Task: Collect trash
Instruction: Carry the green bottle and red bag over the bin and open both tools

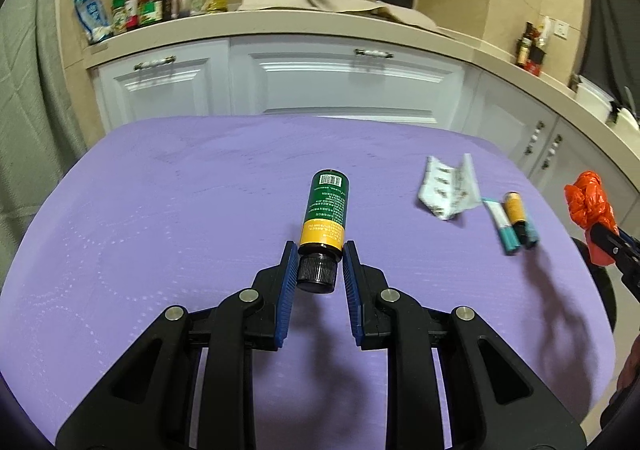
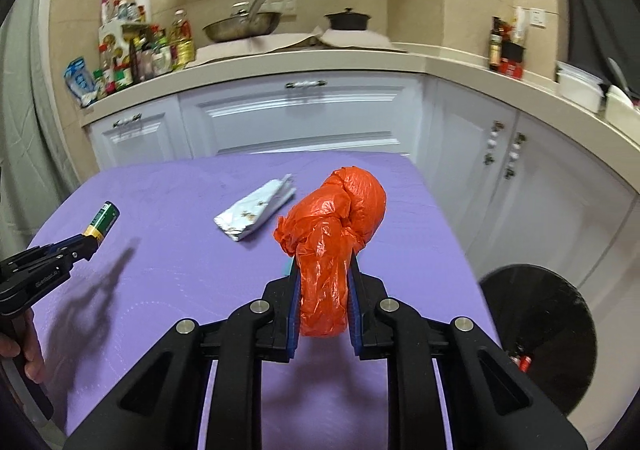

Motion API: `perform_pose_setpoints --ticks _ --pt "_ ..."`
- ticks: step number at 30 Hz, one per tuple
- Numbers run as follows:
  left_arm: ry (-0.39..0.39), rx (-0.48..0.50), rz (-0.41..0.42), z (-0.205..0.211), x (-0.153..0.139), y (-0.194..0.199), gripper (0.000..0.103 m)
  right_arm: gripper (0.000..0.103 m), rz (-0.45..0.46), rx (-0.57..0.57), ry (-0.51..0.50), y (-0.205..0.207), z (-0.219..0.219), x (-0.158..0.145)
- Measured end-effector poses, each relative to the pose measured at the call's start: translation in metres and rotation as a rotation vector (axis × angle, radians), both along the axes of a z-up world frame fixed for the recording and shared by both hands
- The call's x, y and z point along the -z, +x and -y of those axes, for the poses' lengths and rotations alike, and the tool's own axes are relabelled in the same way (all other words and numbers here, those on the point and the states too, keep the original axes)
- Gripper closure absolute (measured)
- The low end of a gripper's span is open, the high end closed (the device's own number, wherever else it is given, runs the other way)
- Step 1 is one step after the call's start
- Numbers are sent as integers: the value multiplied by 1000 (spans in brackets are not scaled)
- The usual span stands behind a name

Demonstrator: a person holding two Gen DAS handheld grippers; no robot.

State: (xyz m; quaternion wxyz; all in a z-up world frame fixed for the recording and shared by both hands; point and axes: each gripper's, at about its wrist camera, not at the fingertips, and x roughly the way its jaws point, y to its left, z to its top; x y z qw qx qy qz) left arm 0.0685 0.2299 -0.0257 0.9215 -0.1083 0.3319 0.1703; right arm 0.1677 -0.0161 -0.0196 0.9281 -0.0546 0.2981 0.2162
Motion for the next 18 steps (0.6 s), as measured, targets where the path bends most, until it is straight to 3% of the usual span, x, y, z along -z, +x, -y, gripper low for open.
perform_pose_setpoints --ticks 7,18 --pt "6 99 27 47 -11 8 81 83 2 99 18 -4 48 2" --pt "21 344 59 156 -20 38 81 83 18 264 34 -11 131 4"
